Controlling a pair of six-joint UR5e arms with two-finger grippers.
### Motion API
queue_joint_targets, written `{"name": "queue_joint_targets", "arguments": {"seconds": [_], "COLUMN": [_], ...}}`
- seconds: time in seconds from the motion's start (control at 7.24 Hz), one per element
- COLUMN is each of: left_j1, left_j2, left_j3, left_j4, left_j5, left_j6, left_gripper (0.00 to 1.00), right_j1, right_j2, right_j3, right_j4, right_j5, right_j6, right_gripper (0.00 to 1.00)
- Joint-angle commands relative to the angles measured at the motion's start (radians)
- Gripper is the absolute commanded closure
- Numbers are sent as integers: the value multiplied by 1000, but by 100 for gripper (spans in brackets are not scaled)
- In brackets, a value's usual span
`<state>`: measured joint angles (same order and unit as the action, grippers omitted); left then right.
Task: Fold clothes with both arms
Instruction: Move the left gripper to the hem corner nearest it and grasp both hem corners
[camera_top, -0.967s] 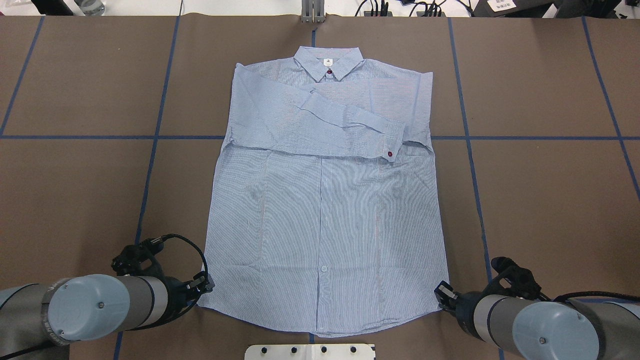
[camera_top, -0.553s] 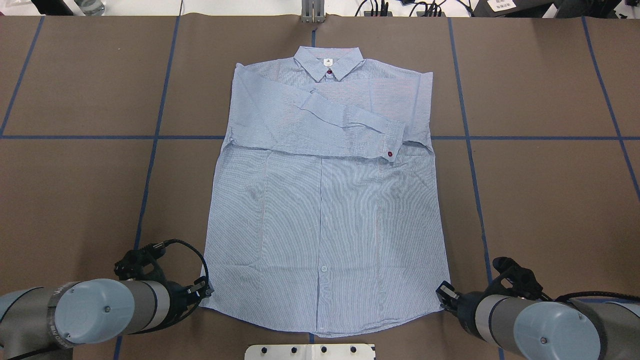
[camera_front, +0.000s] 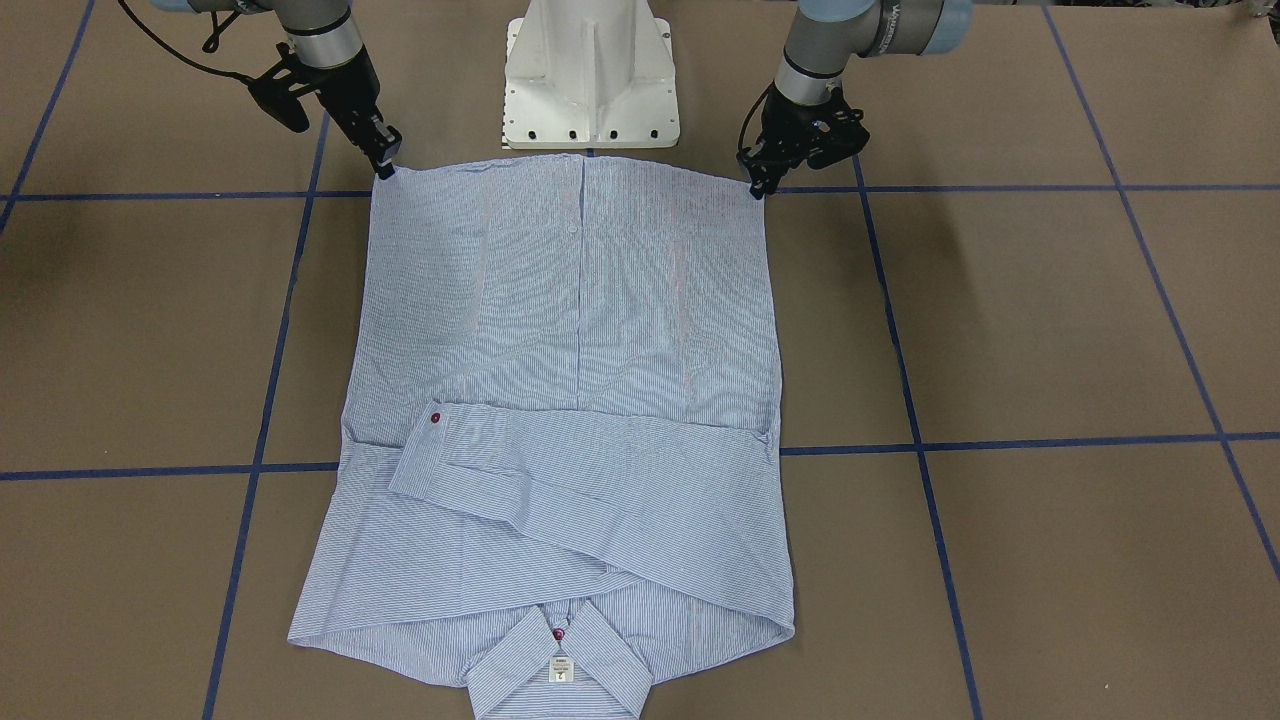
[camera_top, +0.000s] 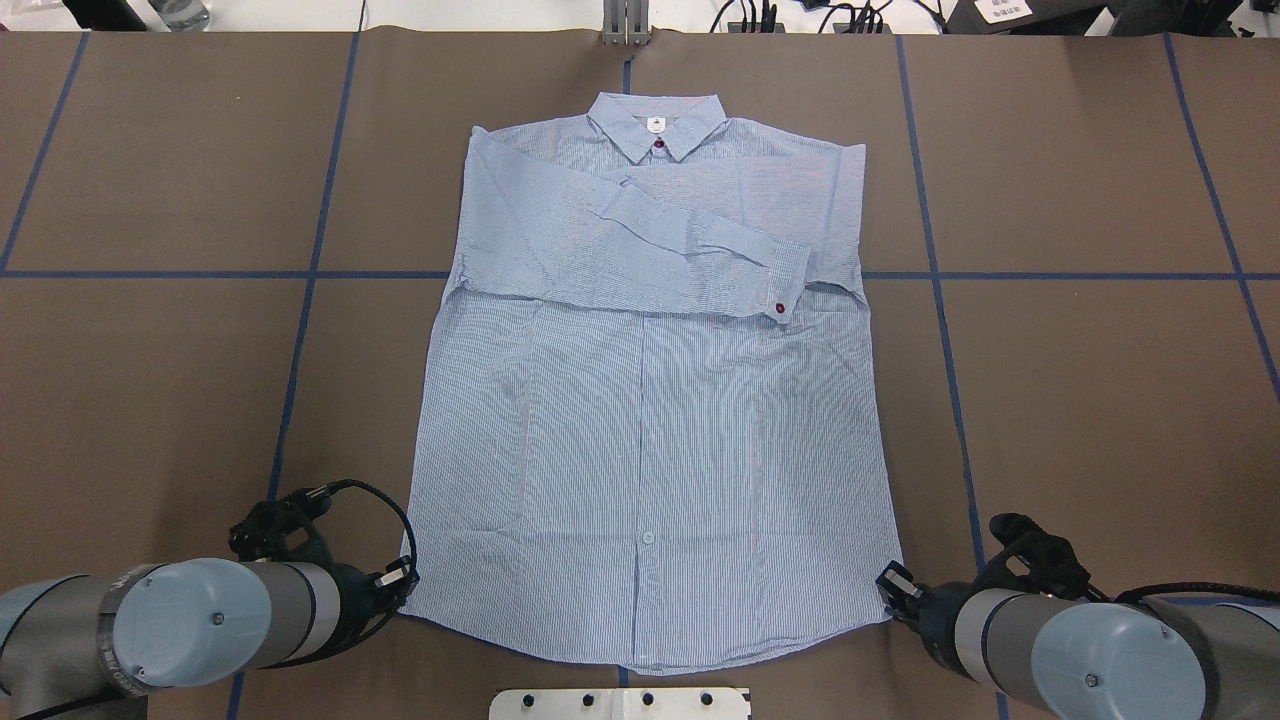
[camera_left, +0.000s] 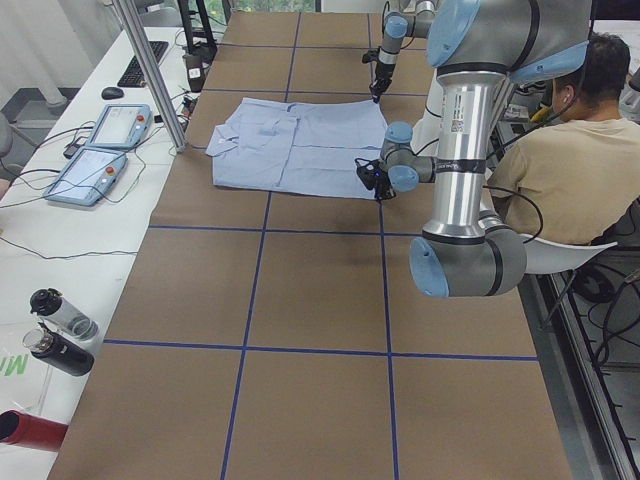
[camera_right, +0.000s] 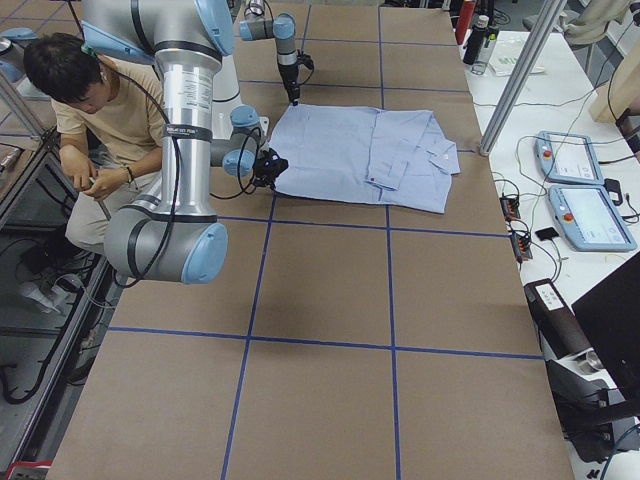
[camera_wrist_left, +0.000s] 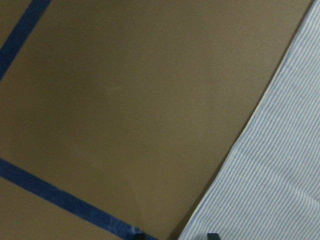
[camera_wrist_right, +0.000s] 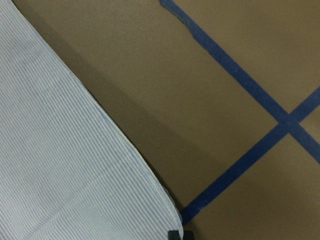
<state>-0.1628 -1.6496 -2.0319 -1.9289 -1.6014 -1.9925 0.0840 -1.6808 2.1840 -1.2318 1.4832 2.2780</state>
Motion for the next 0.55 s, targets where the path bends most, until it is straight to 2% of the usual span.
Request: {"name": "queue_joint_targets", "arguments": {"seconds": [0.0,0.41], "left_j1": [-1,-12], "left_j2": [-2,28], "left_j3": [-8,-112], "left_j4": [-2,-2], "left_j5": [1,1], "left_j6": [-31,-39], "left_gripper": [100,100], "right_j1": [0,3], "right_j2": [-2,-25], "right_j3": [0,23], "right_j4": [0,0], "right_j5": [-1,-3], "right_j6": [0,0], "right_gripper": [100,100]}}
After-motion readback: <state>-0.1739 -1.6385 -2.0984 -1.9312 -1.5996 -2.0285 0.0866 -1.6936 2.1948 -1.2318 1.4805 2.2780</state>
